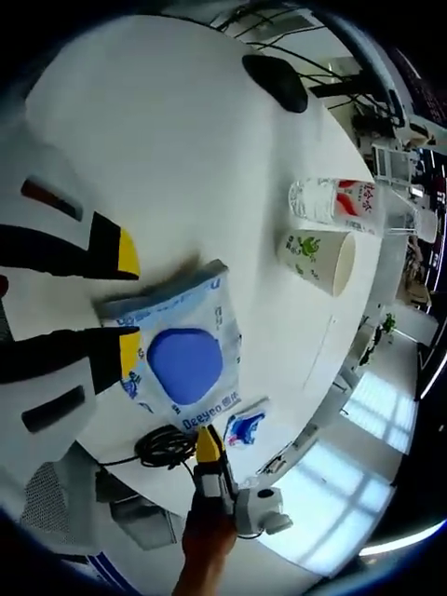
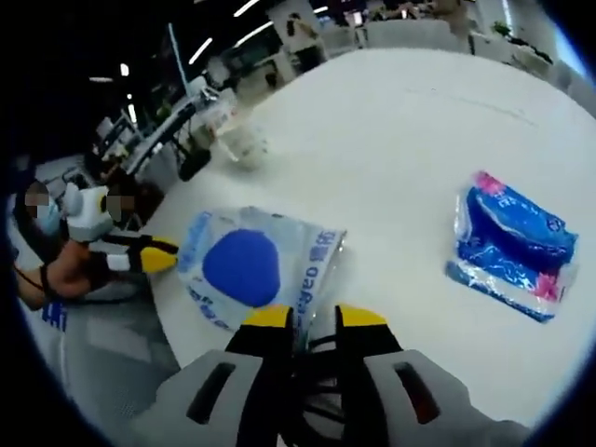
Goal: Arrange the tabletop items into an orderly group along one side of the table until the central work area is clear of visible clutter.
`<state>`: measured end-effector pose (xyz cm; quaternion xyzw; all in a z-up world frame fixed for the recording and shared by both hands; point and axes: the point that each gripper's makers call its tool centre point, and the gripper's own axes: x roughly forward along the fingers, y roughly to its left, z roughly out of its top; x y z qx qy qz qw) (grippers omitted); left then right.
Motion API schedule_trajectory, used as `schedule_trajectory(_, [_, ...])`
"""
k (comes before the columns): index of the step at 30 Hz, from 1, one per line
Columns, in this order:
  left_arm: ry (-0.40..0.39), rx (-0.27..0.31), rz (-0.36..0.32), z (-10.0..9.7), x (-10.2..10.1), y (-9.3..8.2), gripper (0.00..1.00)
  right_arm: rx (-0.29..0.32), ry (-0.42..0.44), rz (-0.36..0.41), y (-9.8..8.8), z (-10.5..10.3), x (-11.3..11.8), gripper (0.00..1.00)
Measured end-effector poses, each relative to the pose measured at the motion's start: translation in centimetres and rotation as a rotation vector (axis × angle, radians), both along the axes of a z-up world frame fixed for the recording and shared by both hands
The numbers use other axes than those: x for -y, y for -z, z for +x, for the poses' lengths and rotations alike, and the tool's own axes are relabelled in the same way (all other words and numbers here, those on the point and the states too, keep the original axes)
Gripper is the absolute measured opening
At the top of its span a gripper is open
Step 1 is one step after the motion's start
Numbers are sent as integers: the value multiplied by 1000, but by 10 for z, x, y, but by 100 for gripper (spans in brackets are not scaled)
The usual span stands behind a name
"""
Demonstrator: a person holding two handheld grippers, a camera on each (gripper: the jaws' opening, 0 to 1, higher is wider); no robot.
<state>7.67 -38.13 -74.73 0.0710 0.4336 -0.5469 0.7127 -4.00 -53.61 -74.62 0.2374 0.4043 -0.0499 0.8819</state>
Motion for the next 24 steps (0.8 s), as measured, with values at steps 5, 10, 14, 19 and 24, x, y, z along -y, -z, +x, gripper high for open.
schedule_trajectory(5, [5,-6,4,-1,-1,2,14,-16,-8,-4,4,3,-5,15])
schedule_trajectory(10, [-1,-23,27,-2,0,7,3,-19,-3,0,8,4,-7,6])
schedule_trajectory(14, [8,-27,28,-4,4,6,0,-5,1,7,6,4,-8,1])
schedule_trajectory(19, [14,-25,25,-3,6,4,0,9,-1,6,2,3,-8,0])
schedule_trajectory(24, [31,-30,22,-1,13,1,0,31,3,7,-4,3,-4,0])
